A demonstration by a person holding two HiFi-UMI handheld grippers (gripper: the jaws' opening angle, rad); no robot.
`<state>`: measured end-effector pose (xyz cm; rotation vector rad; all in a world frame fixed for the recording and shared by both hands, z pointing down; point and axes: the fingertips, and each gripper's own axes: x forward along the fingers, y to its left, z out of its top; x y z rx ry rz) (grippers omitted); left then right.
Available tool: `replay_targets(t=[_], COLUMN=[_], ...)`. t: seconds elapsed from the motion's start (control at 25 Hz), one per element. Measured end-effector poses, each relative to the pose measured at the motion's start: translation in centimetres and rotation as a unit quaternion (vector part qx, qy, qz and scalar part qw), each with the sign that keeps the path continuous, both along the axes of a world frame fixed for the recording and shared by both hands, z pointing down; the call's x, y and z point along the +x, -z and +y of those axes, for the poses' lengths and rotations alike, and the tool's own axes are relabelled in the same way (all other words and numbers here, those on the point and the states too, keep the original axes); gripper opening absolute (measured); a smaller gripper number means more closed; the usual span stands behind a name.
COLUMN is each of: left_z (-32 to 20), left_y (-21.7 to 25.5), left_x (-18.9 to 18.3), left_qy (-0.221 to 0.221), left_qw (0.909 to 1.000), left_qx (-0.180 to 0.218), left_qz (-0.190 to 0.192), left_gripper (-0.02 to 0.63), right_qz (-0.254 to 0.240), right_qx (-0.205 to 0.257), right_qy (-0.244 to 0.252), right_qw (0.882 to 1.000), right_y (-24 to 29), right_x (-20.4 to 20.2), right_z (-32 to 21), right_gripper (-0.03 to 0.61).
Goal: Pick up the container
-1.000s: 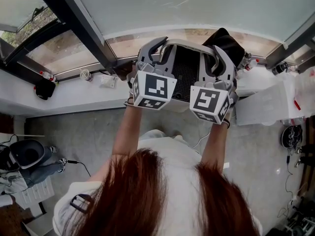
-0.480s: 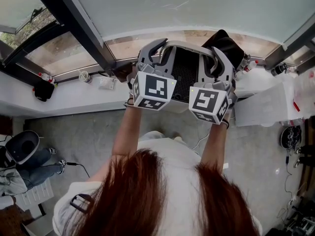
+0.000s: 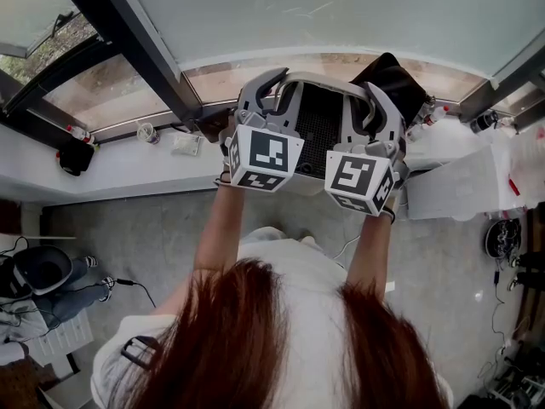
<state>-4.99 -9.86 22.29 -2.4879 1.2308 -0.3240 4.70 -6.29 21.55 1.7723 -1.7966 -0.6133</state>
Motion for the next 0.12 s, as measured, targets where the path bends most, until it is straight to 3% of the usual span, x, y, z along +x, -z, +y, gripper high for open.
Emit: replay_targets(t=[0.12], left_z=[-0.22], left_y=[-0.07], left_x=[-0.39], left_qy=[0.0], left_qw=[1.0], left_qx=[-0.001], left_qz=[0.0], left_gripper=[0.094], right_qz=[0.001], right_qx=[-0.001], right_qy=[0.001], right_qw=[1.0], right_y=[-0.09], right_x=[-0.4], right_z=[-0.25], right_gripper=[0.124])
